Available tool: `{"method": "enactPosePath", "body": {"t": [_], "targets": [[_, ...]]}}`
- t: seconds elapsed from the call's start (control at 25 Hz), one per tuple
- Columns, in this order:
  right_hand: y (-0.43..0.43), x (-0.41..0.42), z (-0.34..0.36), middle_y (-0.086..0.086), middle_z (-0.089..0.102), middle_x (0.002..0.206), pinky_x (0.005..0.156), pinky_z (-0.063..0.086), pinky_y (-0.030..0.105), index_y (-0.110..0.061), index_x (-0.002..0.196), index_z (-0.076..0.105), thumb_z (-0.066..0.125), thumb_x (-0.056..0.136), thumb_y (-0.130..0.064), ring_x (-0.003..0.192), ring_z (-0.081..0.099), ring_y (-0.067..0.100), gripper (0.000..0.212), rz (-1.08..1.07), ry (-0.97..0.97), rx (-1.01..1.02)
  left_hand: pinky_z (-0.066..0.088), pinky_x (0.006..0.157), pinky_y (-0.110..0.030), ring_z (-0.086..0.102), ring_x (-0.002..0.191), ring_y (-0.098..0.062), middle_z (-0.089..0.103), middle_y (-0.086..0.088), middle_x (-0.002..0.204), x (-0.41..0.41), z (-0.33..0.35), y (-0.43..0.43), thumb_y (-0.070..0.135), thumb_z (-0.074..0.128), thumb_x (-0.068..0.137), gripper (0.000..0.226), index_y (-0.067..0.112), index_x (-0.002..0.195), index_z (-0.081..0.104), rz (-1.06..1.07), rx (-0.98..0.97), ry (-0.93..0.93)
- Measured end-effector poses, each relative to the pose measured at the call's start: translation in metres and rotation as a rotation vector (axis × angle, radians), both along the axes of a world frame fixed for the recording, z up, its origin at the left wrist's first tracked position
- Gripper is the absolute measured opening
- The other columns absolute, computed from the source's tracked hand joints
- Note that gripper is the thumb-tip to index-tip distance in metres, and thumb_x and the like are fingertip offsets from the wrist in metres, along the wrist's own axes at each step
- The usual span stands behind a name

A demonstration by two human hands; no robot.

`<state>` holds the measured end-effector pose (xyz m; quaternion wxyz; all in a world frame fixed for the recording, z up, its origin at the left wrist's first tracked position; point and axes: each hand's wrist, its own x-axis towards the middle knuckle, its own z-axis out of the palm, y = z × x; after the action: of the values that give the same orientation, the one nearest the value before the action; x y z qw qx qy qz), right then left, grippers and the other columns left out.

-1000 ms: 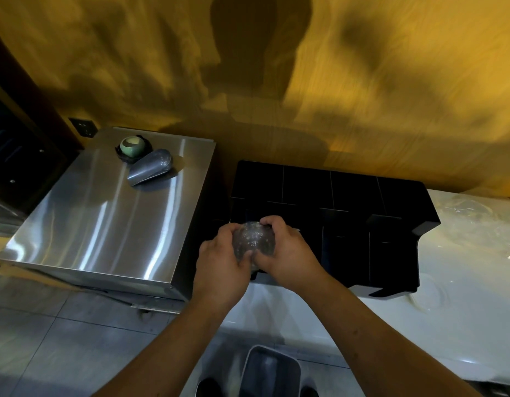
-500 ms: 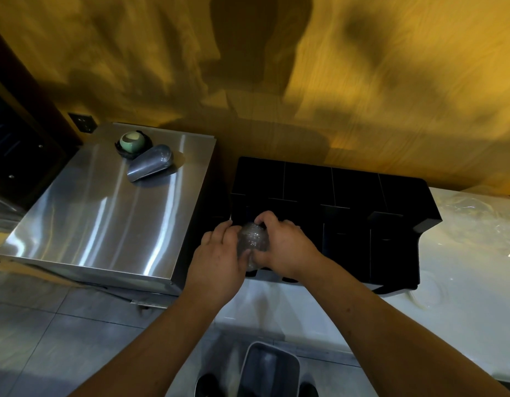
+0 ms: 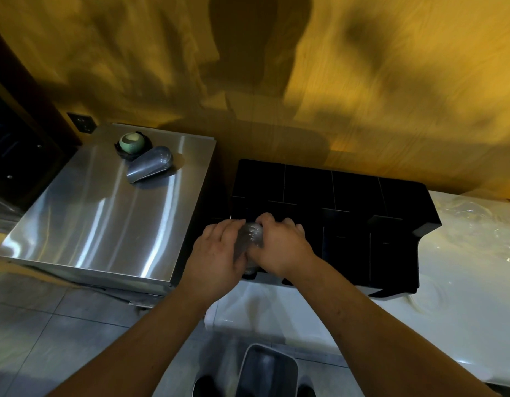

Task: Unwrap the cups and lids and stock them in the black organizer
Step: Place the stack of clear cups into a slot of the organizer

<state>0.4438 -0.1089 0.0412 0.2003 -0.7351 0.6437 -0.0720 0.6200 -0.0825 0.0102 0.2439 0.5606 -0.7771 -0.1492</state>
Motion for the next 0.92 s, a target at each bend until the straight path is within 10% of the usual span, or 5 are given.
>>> {"method": "enactPosePath", "body": {"t": [0.16,0.36,0.64,0.92], "targets": [[0.000,0.007,0.006,0.010,0.070,0.114,0.094,0.034,0.046,-0.017,0.132,0.047,0.057,0.088,-0.046,0.116,0.052,0.033,0.054,-0.047,-0.017,0.052,0.036,0.119,-0.049,0.037,0.146,-0.028,0.045,-0.006,0.159,0.005,-0.004,-0.003,0.060,0.077,0.074,0.112,0.015,0.163,0.027,-0.062,0.148,-0.083],[-0.002,0.016,0.008,0.014,0.066,0.125,0.102,0.038,0.048,-0.012,0.134,0.047,0.055,0.093,-0.042,0.123,0.051,0.035,0.051,-0.076,0.083,0.159,0.039,0.116,-0.045,0.042,0.141,-0.027,0.049,-0.006,0.152,-0.008,-0.003,-0.012,0.060,0.077,0.077,0.109,0.015,0.163,0.028,-0.028,0.091,-0.236],[0.037,-0.002,-0.008,0.013,0.067,0.120,0.101,0.049,0.049,-0.011,0.123,0.067,0.063,0.095,-0.028,0.117,0.060,0.037,0.033,0.210,0.224,-0.299,0.036,0.116,-0.044,0.039,0.142,-0.024,0.044,-0.002,0.155,-0.017,-0.004,-0.017,0.065,0.067,0.083,0.105,0.021,0.165,0.020,-0.035,0.105,-0.429],[0.035,-0.012,-0.016,0.009,0.068,0.132,0.123,0.025,0.062,-0.015,0.122,0.072,0.059,0.099,-0.040,0.142,0.047,0.037,0.036,0.249,0.266,-0.259,0.051,0.098,-0.052,0.061,0.123,-0.034,0.067,-0.008,0.135,0.001,-0.006,-0.004,0.049,0.084,0.076,0.058,0.015,0.122,0.072,-0.080,0.010,-0.364]]}}
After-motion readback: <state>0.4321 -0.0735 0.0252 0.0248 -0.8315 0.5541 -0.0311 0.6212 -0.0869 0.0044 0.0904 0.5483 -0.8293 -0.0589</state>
